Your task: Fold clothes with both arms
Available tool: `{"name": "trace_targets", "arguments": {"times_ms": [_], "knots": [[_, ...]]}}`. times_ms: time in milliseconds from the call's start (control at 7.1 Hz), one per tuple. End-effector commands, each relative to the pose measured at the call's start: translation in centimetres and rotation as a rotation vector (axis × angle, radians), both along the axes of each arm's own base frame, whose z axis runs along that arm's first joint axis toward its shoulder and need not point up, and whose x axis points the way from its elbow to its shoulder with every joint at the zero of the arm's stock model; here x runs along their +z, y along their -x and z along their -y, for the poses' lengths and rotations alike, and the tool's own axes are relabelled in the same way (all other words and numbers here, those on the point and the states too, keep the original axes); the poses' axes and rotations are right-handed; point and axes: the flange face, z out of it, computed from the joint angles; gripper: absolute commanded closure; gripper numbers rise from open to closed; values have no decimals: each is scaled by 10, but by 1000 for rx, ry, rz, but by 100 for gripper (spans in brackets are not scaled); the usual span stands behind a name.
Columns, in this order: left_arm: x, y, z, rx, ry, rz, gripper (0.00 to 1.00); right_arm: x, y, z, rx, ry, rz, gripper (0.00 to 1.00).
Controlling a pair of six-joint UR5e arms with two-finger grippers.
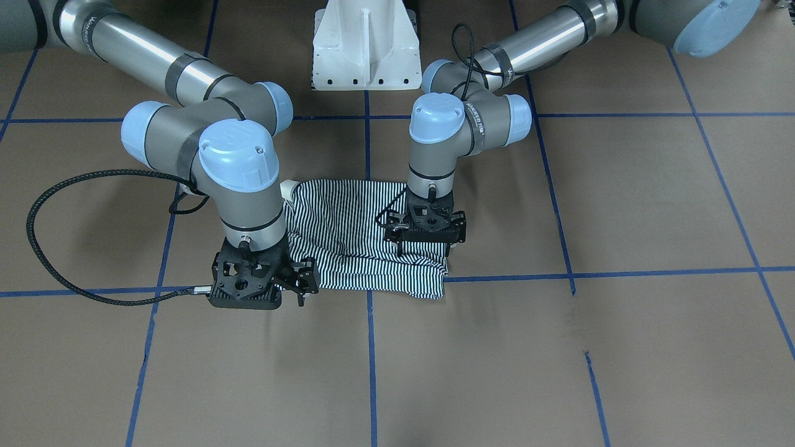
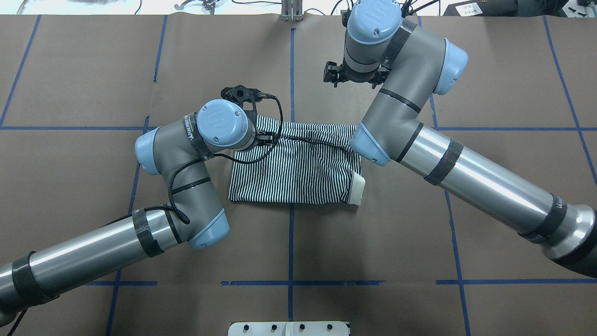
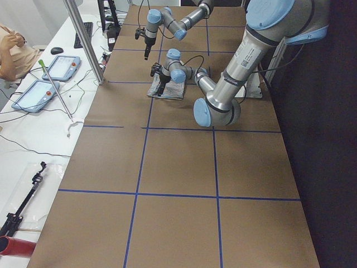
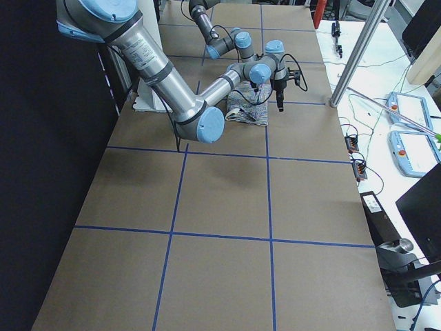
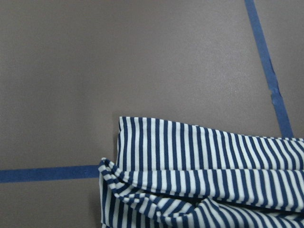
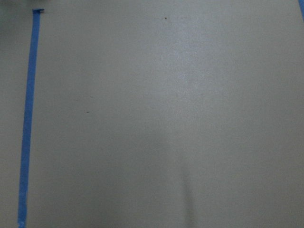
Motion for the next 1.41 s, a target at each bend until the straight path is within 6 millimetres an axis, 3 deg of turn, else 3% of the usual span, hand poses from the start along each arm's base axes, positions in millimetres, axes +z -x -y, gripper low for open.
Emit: {"name": "trace_targets", "arguments": {"times_ms": [0,282,422,563,704,845,985,1126,1267], "knots": [[10,9,29,-26,4,34,0,2,0,0,0,1,-1,0],[26,17,81,-46,-15,76,0,5,0,0,0,2,-2,0],[45,28,103,-50,-50,79,0,8,-1,0,0,5,-6,0],[39,47,119,-57,-74,73,0,10,-1,-1,0,2,-2,0],[20,53,123,-47,-79,48,0,16,-2,-2,-2,-9,12,0],[-11,67,111,15,-66,-29,0,16,-3,-2,-1,-9,17,0],[-43,88,96,28,-58,-18,0,14,-19,3,6,6,19,0],[-69,131,79,56,-91,24,0,29,-45,-2,-39,5,7,0],[-72,197,63,117,-136,73,0,51,-104,10,-91,-20,-37,0]]}}
